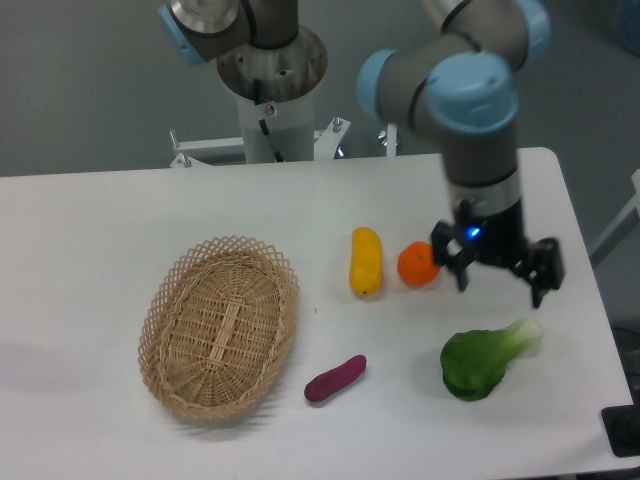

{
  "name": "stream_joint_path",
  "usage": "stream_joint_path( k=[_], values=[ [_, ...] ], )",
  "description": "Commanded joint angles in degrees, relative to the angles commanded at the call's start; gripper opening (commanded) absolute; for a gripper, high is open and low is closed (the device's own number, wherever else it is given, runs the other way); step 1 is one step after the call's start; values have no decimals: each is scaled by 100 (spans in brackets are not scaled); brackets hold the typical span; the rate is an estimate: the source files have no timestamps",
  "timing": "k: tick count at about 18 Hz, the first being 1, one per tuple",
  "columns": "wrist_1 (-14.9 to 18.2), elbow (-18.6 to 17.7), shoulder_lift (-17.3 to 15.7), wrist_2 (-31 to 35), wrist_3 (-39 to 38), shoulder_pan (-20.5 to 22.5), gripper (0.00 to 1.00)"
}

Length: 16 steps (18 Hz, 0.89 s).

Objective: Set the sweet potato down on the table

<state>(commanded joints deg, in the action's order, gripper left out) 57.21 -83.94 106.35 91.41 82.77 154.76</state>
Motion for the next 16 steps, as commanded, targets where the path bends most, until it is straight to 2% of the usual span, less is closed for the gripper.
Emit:
stream_joint_path(
  k=[2,5,8,10,16],
  values=[
    [281,9,-44,-280,388,290,100],
    [887,53,-203,-483,1212,668,100],
    [1152,0,-299,-676,1926,941,100],
    [1205,-61,-352,-756,2094,1056,100],
    [1153,-193,-396,-765,2095,1047,100]
  ],
)
